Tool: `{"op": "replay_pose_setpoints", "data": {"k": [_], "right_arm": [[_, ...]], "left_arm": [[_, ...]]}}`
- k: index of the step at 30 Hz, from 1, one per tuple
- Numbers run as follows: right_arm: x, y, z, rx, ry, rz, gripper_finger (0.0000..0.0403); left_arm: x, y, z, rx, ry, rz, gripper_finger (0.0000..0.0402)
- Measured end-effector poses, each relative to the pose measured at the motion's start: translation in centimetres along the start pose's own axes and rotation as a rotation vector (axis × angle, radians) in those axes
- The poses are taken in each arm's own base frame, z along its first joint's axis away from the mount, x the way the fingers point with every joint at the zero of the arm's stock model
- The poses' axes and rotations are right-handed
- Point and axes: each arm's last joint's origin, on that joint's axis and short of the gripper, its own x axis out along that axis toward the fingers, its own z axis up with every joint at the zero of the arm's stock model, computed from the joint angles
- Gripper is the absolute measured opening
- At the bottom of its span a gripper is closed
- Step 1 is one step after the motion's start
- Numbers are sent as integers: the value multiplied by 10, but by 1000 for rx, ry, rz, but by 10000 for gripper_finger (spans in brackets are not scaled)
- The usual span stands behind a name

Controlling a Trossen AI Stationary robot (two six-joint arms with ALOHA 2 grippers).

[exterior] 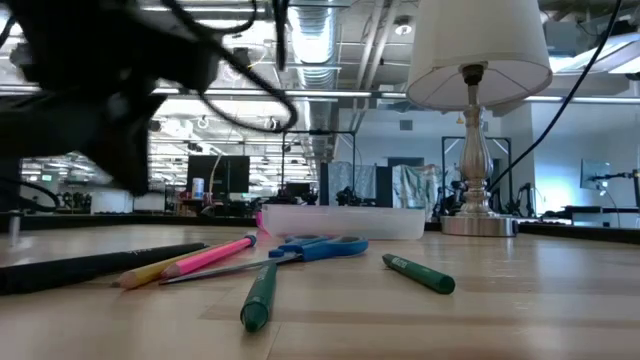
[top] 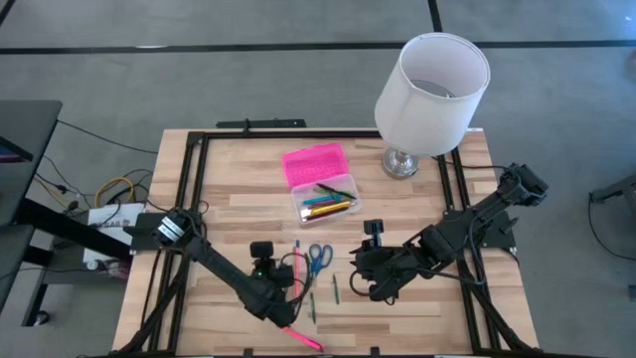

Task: Pick & place school supplies into a supply box
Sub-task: Put the green crayon into the pink supply box

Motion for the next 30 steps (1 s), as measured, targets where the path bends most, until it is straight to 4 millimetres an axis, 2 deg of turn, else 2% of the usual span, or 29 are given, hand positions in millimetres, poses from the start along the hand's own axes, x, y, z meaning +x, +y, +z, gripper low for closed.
{"op": "replay_pose_setpoints", "data": {"k": [7, 14, 18, 24, 30], "right_arm": [[-5, 10, -3, -25, 2, 12, 95], [-17, 27, -13, -40, 53, 33, 95], [-26, 38, -19, -55, 54, 19, 95], [-41, 57, -28, -78, 39, 5, 95], [-53, 69, -37, -79, 32, -15, 95]], "left_arm": [[-15, 32, 28, -18, -164, 120, 7], [-9, 72, 58, -26, -253, 147, 7], [4, 92, 82, -18, -289, 109, 7], [36, 130, 115, -26, -318, 3, 7], [70, 173, 130, -67, -302, -106, 7]]}}
